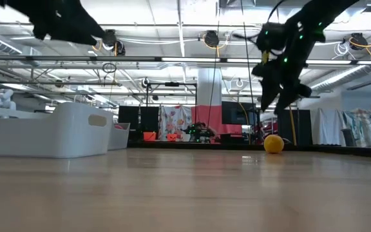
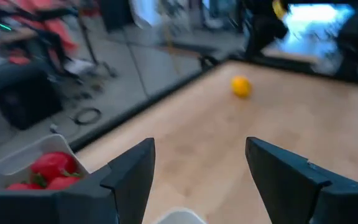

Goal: Sort produce into baskets
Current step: Put the yellow lemon into the transparent bin

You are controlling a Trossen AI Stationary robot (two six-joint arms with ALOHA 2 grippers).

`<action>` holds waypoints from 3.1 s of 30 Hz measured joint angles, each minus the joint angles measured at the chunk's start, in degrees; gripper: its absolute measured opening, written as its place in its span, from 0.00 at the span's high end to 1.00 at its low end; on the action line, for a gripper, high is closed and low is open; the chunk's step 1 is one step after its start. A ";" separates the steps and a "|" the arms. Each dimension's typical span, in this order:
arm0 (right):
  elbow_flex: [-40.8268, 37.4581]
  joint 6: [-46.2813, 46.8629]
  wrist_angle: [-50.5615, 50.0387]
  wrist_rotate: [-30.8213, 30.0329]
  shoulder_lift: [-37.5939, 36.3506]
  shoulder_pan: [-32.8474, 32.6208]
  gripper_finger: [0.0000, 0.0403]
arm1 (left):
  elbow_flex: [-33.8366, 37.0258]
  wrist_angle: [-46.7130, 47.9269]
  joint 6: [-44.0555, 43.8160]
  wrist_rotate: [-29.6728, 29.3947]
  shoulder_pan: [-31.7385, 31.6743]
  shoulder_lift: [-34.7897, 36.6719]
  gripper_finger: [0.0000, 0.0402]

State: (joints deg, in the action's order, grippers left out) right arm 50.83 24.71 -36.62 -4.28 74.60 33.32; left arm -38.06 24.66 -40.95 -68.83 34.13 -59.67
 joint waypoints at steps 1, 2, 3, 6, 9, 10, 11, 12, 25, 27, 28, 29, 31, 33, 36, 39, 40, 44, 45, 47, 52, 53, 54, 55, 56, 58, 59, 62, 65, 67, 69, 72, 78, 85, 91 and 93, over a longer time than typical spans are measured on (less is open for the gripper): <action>0.00 0.46 0.14 -0.21 0.78 0.64 0.32 | 1.68 -3.73 0.89 -2.33 -0.08 -0.61 0.36; 0.00 0.77 0.29 -0.43 1.45 1.11 0.28 | 3.22 -6.80 1.52 -4.55 -0.09 -1.29 0.36; 0.00 0.92 0.88 -0.88 2.14 1.48 0.24 | 4.69 -9.52 2.46 -6.80 -0.16 -2.02 0.36; 0.02 2.12 2.22 -3.51 4.22 2.49 0.16 | 7.78 -13.89 2.24 -11.06 -0.88 -4.51 0.36; 0.07 4.88 4.07 -3.26 6.98 3.56 0.10 | 8.87 -14.05 1.12 -11.56 -2.03 -6.34 0.36; 0.07 5.62 4.12 -3.32 7.98 3.76 0.09 | 8.89 -14.06 1.58 -11.62 -2.35 -6.46 0.36; 0.07 6.36 4.44 -3.34 9.02 3.90 0.09 | 8.89 -14.29 2.52 -11.66 -2.54 -6.45 0.36; 0.07 7.00 4.98 -3.36 10.08 4.07 0.08 | 8.80 -14.36 2.99 -11.68 -2.71 -6.26 0.36; 0.07 11.76 5.21 -4.92 18.71 1.80 0.09 | 7.90 -22.71 17.54 -9.15 -1.02 -4.90 0.36; 0.07 11.77 5.12 -5.84 18.78 0.83 0.09 | 7.90 -22.71 17.60 -9.15 -0.93 -4.88 0.36; 0.07 12.05 5.16 -6.14 18.78 0.34 0.09 | 7.90 -22.71 17.68 -9.15 -0.87 -4.88 0.36; 0.07 12.21 5.21 -6.47 18.78 -0.08 0.09 | 7.90 -22.71 17.75 -9.14 -0.87 -4.89 0.36; 0.07 12.54 5.18 -7.57 18.78 -0.61 0.11 | 7.90 -22.71 17.74 -9.08 -0.87 -4.88 0.36; 0.07 12.61 5.25 -7.88 18.78 -0.88 0.15 | 7.90 -22.71 17.73 -8.96 -0.87 -4.89 0.36; 0.07 12.64 5.32 -8.02 18.78 -1.38 0.25 | 7.90 -22.71 17.72 -8.75 -0.61 -4.88 0.36; 0.07 12.63 5.75 -8.19 18.78 -2.10 0.36 | 7.90 -22.71 17.70 -8.73 -0.61 -4.88 0.36; 0.07 12.49 5.93 -8.19 18.76 -2.39 0.40 | 7.90 -22.71 17.72 -8.70 -0.61 -4.89 0.36; 0.07 11.26 7.61 -7.40 18.76 -4.89 0.51 | 7.90 -22.71 17.68 -7.84 -0.61 -4.88 0.36; 0.05 11.21 8.72 -6.33 18.76 -6.02 0.51 | 7.90 -22.71 17.68 -7.83 -0.61 -4.88 0.36; 0.04 11.26 12.32 -3.36 18.76 -9.08 0.52 | 7.90 -22.71 17.65 -7.83 -0.61 -4.89 0.36; 0.04 12.10 29.26 4.49 18.76 -19.80 0.47 | 7.90 -22.66 17.66 -7.83 -0.61 -4.90 0.36; 0.04 11.87 33.58 4.86 18.76 -22.11 0.47 | 7.90 -22.64 17.66 -7.83 -0.62 -4.89 0.36; 0.04 11.36 37.75 4.82 18.76 -24.45 0.47 | 7.90 -22.64 17.66 -7.83 -0.67 -4.88 0.36; 0.04 10.69 41.86 4.74 18.76 -26.64 0.47 | 7.90 -22.64 17.66 -7.83 -0.67 -4.89 0.36; 0.04 9.84 45.71 4.62 18.76 -28.64 0.47 | 7.90 -22.64 17.64 -7.83 -0.67 -4.89 0.36; 0.10 8.28 53.97 4.60 19.80 -32.36 0.47 | 7.90 -22.64 17.43 -7.83 -0.67 -4.90 0.36; 0.17 7.30 57.59 4.61 20.50 -34.03 0.47 | 7.90 -22.64 17.33 -7.84 -0.71 -4.88 0.36; 0.19 2.11 67.99 4.07 23.82 -39.21 0.47 | 7.88 -22.66 16.64 -8.18 -1.35 -4.88 0.36; 2.99 -2.06 75.76 2.97 29.52 -43.47 0.47 | 7.90 -22.42 12.63 -13.11 -2.73 -4.90 0.36; 7.07 -4.56 78.26 2.79 34.61 -45.64 0.47 | 7.88 -22.22 11.06 -14.50 -3.57 -4.88 0.36; 12.74 -7.10 78.44 2.81 39.72 -47.17 0.47 | 7.90 -22.21 10.99 -14.34 -4.07 -4.88 0.36; 22.99 -11.96 78.06 2.83 47.32 -48.83 0.47 | 7.90 -22.16 11.30 -14.13 -4.28 -4.88 0.36; 42.38 -15.39 72.41 3.10 58.77 -49.80 0.47 | 7.89 -21.74 11.69 -13.56 -4.28 -4.88 0.36; 58.80 -15.60 64.05 5.70 69.04 -48.92 0.47 | 7.90 -20.94 13.24 -10.70 -4.28 -4.88 0.36; 64.73 -16.78 63.11 5.96 73.96 -49.01 0.42 | 7.90 -20.56 13.36 -10.68 -4.28 -4.88 0.36; 65.26 -17.26 65.16 5.68 74.64 -48.52 0.39 | 7.90 -20.58 13.35 -10.69 -4.28 -4.88 0.36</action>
State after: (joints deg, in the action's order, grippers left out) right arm 116.09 7.45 28.54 1.40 149.24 -15.20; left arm -30.15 4.09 -27.59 -79.51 29.85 -64.55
